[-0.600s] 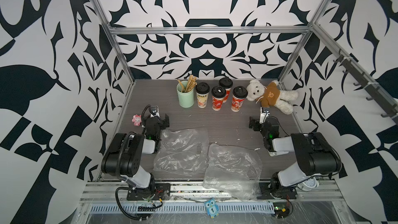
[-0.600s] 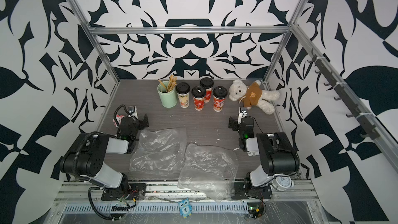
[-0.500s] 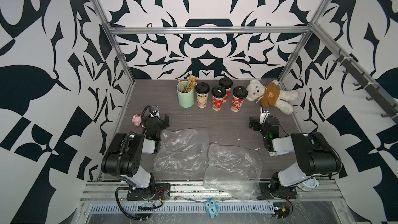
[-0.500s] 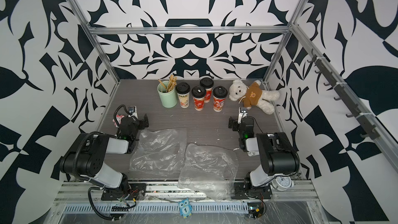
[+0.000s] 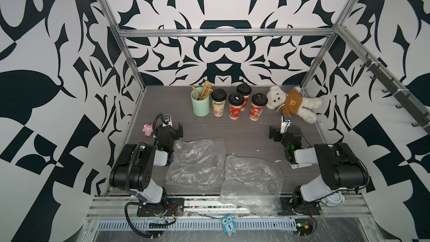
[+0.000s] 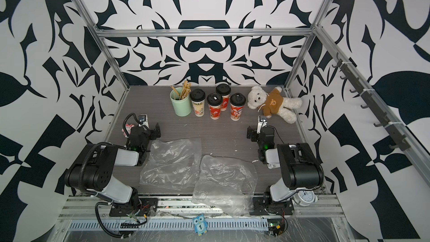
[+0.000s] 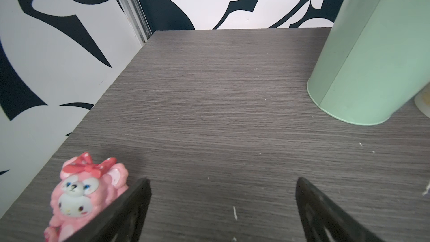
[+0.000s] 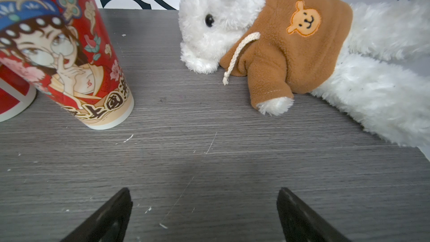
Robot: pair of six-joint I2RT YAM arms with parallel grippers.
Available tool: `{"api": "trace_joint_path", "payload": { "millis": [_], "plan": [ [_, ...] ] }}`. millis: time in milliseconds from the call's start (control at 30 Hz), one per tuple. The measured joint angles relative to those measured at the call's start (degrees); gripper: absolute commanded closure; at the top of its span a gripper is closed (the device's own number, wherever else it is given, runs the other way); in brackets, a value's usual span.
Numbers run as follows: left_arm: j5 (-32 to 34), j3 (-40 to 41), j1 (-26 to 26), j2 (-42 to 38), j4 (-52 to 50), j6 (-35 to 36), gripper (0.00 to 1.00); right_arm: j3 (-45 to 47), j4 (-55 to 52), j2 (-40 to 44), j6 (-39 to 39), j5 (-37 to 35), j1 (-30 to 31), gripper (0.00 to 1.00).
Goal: Pack milk tea into plastic carrier bags
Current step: Pick up the plastic carrier bag from the center of the board.
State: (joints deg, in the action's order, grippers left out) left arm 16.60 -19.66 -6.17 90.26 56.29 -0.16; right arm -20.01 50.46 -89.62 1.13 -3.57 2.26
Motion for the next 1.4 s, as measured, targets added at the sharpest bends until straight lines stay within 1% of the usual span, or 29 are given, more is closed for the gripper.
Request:
{"api": "trace_joint_path", "payload": {
  "millis": [233, 500, 633, 833, 933, 1033, 1100, 1200, 1267, 1367, 1400],
  "plan": [
    [0.00, 0.00, 0.00, -0.02, 0.00, 0.00, 0.01, 0.00, 0.00, 0.00, 0.00, 0.00, 0.00, 0.01],
    [0.00, 0.00, 0.00, -0.02, 0.00, 0.00, 0.01, 0.02, 0.00, 0.00, 0.00, 0.00, 0.00, 0.04],
    [-0.02, 0.00, 0.00, -0.02, 0.00, 0.00, 0.01, 0.00, 0.00, 0.00, 0.04, 0.00, 0.00, 0.07],
    [0.04, -0.02, -0.17, -0.59, -0.72, 0.24, 0.01, 0.00, 0.00, 0.00, 0.31, -0.02, 0.00, 0.15],
    [0.22, -0.39, -0.48, -5.44, -6.49, 0.44, 0.00, -0.57, -3.19, 1.22, 0.37, -0.04, 0.00, 0.18],
    [0.33, -2.49, -1.01, -12.22, -12.83, 0.46, 0.04, -2.32, -8.57, 4.57, 0.35, -0.20, 0.02, 0.20],
    [0.15, -5.33, -1.86, -17.86, -18.75, 0.48, 0.06, -4.50, -13.03, 7.30, 0.42, -0.92, 0.31, 0.22],
    [-0.31, -11.10, -3.63, -23.96, -27.54, 0.39, 0.10, -8.24, -20.41, 11.39, 0.94, -1.90, 0.94, 0.24],
    [-0.74, -15.61, -5.33, -26.53, -33.48, 0.24, 0.11, -10.95, -25.40, 14.10, 1.25, -2.93, 1.90, 0.24],
    [-1.11, -22.18, -9.22, -28.48, -42.40, 0.00, 0.13, -16.04, -34.03, 17.49, 1.25, -5.38, 4.59, 0.25],
    [-1.05, -24.09, -10.86, -28.72, -45.31, -0.17, 0.14, -18.23, -37.09, 18.27, 1.22, -6.08, 5.75, 0.28]
  ]
}}
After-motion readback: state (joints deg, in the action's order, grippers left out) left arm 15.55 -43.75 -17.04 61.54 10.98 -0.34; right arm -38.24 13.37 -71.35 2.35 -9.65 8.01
